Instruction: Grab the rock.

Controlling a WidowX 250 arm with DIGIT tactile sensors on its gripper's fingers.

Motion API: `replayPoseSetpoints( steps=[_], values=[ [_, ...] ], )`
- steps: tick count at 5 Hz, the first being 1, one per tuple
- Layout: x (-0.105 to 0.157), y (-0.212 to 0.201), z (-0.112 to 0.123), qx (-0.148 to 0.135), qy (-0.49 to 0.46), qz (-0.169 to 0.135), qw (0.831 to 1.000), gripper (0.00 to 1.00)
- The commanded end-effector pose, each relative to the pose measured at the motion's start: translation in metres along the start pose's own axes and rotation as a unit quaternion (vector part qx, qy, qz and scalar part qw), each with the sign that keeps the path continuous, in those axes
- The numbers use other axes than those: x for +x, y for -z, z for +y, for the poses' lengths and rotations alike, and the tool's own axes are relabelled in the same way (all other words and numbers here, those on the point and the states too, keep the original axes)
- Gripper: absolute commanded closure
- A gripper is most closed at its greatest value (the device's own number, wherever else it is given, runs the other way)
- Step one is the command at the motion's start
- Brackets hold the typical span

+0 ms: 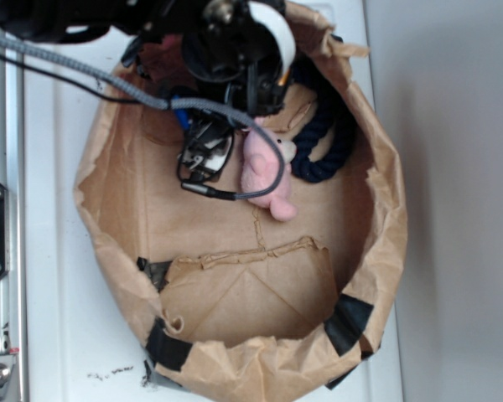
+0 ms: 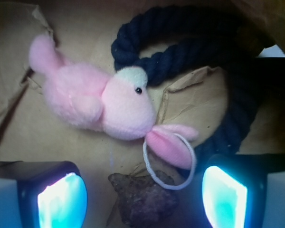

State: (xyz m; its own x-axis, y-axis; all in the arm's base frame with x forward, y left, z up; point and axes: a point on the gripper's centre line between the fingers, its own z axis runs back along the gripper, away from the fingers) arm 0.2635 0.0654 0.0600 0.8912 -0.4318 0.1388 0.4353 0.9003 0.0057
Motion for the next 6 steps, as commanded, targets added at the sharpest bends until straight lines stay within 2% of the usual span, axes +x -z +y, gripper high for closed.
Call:
replayPoseSetpoints(
  steps=[1,3,4,6],
  values=[
    [0.001,0.013,0.012,0.044,-0.004,0.004,0.999,0.0],
    [-0.006,0.033,0.004,0.07,-0.004,0.009,0.998,0.0],
    [-0.012,0.039,-0.002,0.075,-0.003,0.008,0.997,1.0],
    [-0.007,0.004,-0.005,0.035,-0.011,0.004,0.999,1.0]
  ],
)
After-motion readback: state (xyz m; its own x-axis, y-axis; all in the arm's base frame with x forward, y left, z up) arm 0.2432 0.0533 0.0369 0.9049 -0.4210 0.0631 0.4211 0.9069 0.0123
